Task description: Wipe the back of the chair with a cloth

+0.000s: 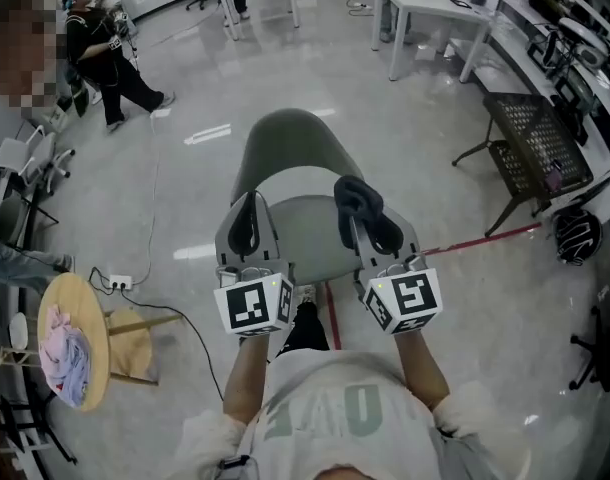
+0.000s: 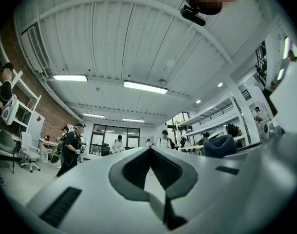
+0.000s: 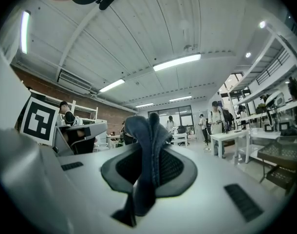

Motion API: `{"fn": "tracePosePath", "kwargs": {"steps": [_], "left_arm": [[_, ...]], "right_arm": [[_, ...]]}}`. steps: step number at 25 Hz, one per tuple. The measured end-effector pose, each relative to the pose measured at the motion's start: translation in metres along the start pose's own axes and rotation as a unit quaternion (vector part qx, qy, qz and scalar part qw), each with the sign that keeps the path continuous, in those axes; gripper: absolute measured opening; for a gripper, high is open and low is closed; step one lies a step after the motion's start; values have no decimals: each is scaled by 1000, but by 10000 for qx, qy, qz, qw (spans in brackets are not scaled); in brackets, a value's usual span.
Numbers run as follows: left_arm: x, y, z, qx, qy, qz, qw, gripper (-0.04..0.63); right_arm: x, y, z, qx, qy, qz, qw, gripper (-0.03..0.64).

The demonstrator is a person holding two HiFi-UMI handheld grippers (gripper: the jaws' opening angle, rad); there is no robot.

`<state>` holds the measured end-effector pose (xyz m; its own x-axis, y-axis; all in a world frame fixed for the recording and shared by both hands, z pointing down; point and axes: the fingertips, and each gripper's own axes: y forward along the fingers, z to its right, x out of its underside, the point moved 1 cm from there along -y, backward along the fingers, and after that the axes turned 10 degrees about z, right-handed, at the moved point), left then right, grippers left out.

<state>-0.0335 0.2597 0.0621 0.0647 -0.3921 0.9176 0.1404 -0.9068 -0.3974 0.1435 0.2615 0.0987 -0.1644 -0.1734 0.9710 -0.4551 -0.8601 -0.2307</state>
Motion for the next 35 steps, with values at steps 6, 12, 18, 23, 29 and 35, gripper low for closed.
{"fn": "tracePosePath", "kwargs": {"steps": [6, 12, 18, 23, 29, 35], "left_arm": [[31, 111, -65, 133, -100, -24, 9999, 15], [55, 191, -109, 353, -193, 53, 9992, 15], [87, 231, -133, 423, -350, -80, 9985, 15], [109, 253, -139, 465, -613, -138, 9969, 15], [127, 257, -129, 373, -593, -392, 9968, 15], [142, 263, -114, 212, -651, -565, 9961, 15]], "right_arm": [[12, 132, 8, 8, -31, 21, 10000, 60], [22, 232, 6, -54, -192, 50, 9998, 60], [42, 290, 5, -143, -452, -115, 9988, 60], [53, 318, 17, 118, -169, -178, 9996, 60], [62, 326, 33, 194, -6, -312, 9993, 60], [71, 322, 54, 167, 131, -457, 9987, 60]]}}
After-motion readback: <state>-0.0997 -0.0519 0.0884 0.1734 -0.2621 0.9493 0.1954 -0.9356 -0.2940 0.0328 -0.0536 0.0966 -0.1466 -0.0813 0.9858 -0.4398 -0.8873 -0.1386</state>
